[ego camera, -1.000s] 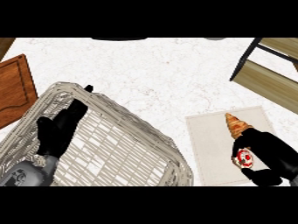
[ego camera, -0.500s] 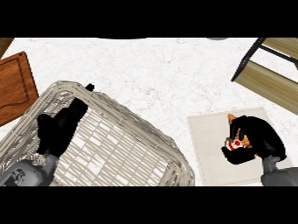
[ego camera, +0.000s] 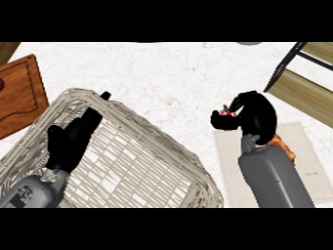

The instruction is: Pick the cupcake from the placemat and place it in the tiered shelf

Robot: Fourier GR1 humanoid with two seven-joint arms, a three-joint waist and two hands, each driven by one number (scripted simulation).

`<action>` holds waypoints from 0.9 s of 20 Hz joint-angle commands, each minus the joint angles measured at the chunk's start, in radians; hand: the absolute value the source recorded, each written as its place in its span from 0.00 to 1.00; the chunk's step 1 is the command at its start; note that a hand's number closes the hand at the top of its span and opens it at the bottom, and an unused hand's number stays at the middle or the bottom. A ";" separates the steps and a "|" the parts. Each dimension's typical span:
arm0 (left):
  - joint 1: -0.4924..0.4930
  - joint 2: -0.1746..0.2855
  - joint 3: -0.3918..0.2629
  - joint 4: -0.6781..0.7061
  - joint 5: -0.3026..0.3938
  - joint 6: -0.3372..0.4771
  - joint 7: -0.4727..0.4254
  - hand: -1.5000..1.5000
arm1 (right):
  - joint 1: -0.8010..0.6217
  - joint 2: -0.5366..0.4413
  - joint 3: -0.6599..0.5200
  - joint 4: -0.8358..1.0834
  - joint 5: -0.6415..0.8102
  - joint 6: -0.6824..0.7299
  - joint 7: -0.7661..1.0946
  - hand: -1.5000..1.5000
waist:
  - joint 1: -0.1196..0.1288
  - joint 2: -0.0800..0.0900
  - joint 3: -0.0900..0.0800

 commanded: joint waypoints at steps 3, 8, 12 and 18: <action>-0.006 -0.022 0.008 0.038 -0.081 0.046 -0.105 0.50 | -0.201 0.042 0.041 0.028 0.099 -0.265 0.168 1.00 | -0.005 -0.002 -0.001; -0.041 -0.009 0.043 0.061 -0.042 0.035 -0.082 0.50 | -0.349 0.042 0.099 0.038 0.235 -0.255 0.356 1.00 | -0.020 -0.006 -0.002; -0.010 -0.007 0.044 0.110 -0.046 0.038 -0.133 0.50 | -0.421 0.042 0.021 0.029 0.382 -0.136 0.402 1.00 | -0.044 -0.008 -0.003; 0.034 -0.008 0.028 0.077 -0.041 0.036 -0.155 0.50 | -0.485 0.037 -0.041 -0.020 0.523 -0.017 0.414 1.00 | -0.047 -0.011 -0.002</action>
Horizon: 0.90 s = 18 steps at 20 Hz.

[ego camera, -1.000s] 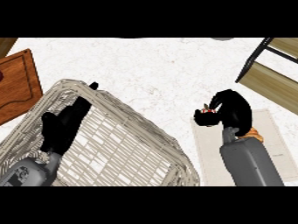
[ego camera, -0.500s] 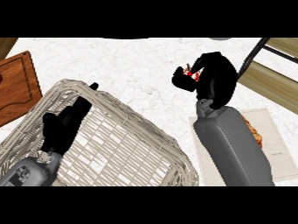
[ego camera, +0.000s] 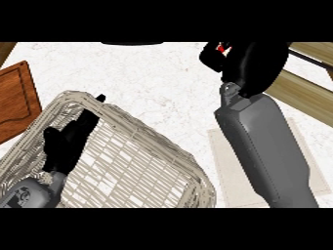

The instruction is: Pick the cupcake from the placemat and place it in the tiered shelf

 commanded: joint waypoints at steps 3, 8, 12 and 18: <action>-0.016 -0.026 0.025 0.049 -0.069 0.040 -0.106 0.50 | -0.096 -0.017 -0.077 -0.069 0.150 0.129 0.171 1.00 | -0.015 0.000 -0.005; -0.030 -0.046 0.013 0.077 -0.094 0.063 -0.106 0.50 | -0.186 -0.043 -0.161 -0.034 0.202 0.220 0.137 1.00 | -0.012 0.004 -0.005; -0.028 -0.042 0.010 0.043 -0.093 0.058 -0.087 0.50 | -0.206 -0.097 -0.247 -0.033 0.195 0.218 0.064 1.00 | -0.006 0.006 -0.004; -0.033 -0.014 0.040 0.051 -0.059 0.003 -0.098 0.50 | -0.255 -0.144 -0.300 0.024 0.262 0.216 0.032 1.00 | 0.004 0.009 -0.004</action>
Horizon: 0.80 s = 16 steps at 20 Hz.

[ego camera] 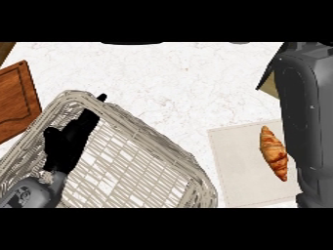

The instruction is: Pick the cupcake from the placemat and place it in the tiered shelf

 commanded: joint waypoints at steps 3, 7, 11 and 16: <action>0.025 -0.028 0.017 0.053 -0.090 0.032 -0.136 0.50 | -0.030 -0.082 -0.070 -0.018 0.015 0.072 0.018 1.00 | -0.001 0.001 -0.004; -0.002 -0.041 0.041 0.067 -0.072 0.017 -0.126 0.50 | -0.053 -0.117 -0.111 0.047 0.004 0.053 -0.036 1.00 | 0.002 0.004 -0.004; -0.009 -0.051 0.034 0.089 -0.083 0.014 -0.128 0.50 | -0.050 -0.187 -0.124 0.133 0.018 0.055 -0.108 1.00 | 0.003 0.008 -0.004; -0.040 -0.036 0.050 0.086 -0.072 0.012 -0.105 0.50 | -0.006 -0.194 -0.124 0.183 0.032 -0.035 -0.118 1.00 | 0.006 0.008 -0.004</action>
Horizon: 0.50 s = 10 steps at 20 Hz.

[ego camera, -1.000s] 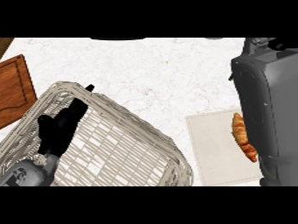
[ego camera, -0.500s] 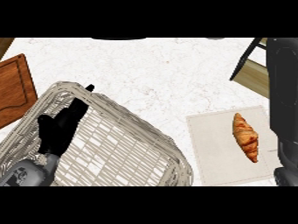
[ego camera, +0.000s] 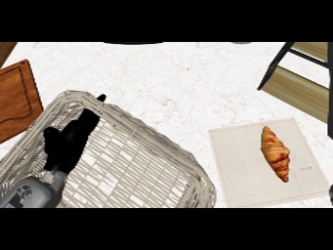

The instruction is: Pick the cupcake from the placemat and place it in the tiered shelf

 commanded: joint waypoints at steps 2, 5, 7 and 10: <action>-0.003 -0.026 0.012 0.018 -0.089 0.052 -0.092 0.50 | 0.013 -0.095 -0.040 0.092 -0.004 -0.053 -0.052 1.00 | 0.004 0.004 -0.006; -0.026 -0.053 -0.009 0.072 -0.110 0.054 -0.110 0.50 | 0.025 -0.104 0.005 0.187 0.015 -0.130 -0.128 1.00 | 0.007 0.011 -0.007; 0.018 -0.039 0.006 0.052 -0.093 0.040 -0.144 0.50 | 0.068 -0.110 -0.032 0.217 -0.024 -0.231 -0.152 1.00 | 0.011 0.009 -0.006; -0.030 -0.032 0.026 0.063 -0.074 0.027 -0.112 0.50 | 0.048 -0.141 -0.072 0.310 -0.006 -0.309 -0.118 1.00 | 0.012 0.012 -0.006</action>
